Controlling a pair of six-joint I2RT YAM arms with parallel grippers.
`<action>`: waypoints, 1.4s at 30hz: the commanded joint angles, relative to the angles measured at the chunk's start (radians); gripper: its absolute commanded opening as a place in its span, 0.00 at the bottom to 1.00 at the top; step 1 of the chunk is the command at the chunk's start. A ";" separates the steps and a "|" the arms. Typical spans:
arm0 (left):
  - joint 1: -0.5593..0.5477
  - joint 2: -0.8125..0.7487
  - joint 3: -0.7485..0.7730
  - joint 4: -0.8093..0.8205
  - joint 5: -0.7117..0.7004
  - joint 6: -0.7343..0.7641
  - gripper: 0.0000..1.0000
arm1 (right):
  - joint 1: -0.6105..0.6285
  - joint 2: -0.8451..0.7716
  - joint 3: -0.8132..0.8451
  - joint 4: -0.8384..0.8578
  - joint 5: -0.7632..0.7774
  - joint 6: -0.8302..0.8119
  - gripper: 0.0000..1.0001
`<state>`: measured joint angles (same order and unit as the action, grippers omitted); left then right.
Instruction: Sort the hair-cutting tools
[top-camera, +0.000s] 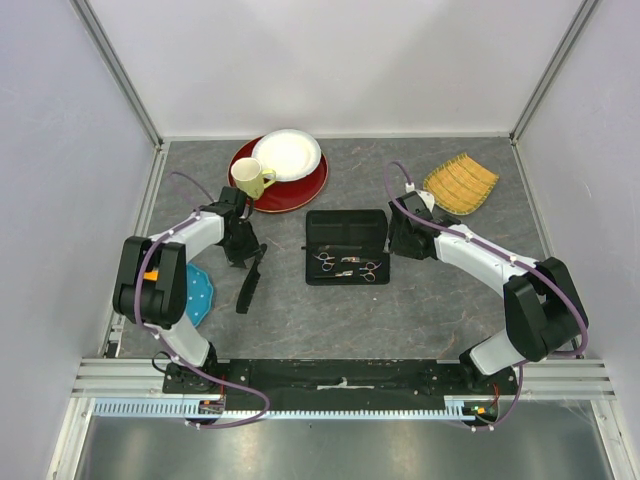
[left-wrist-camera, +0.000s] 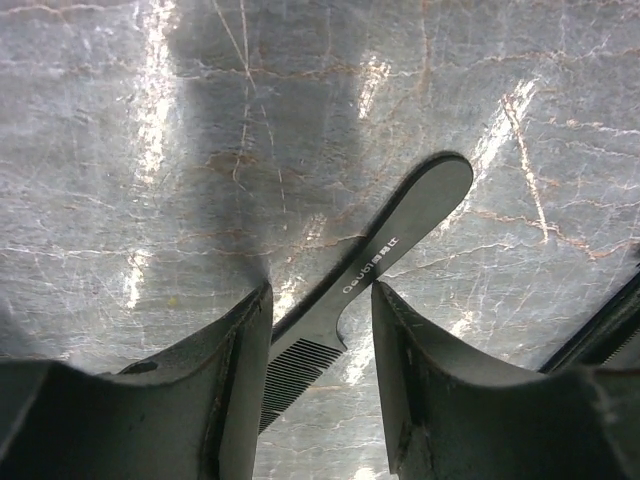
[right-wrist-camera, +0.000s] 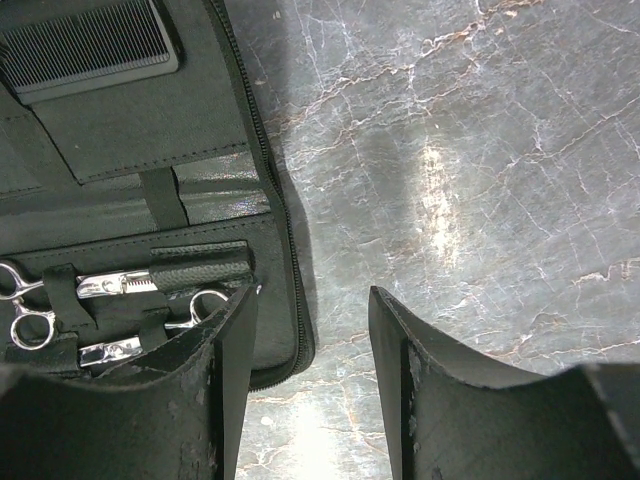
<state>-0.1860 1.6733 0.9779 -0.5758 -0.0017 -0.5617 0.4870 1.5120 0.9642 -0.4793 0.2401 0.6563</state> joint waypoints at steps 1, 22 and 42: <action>-0.021 0.055 0.059 -0.051 -0.035 0.121 0.49 | -0.001 -0.009 -0.002 0.024 -0.002 0.014 0.56; -0.119 0.186 0.065 -0.113 -0.011 0.106 0.30 | -0.002 0.020 0.018 0.033 -0.009 0.000 0.55; -0.127 0.195 0.087 -0.127 -0.023 0.059 0.03 | -0.004 0.016 0.024 0.038 -0.021 0.002 0.54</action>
<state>-0.2951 1.7935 1.1114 -0.6891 -0.0502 -0.4740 0.4862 1.5345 0.9627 -0.4664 0.2218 0.6579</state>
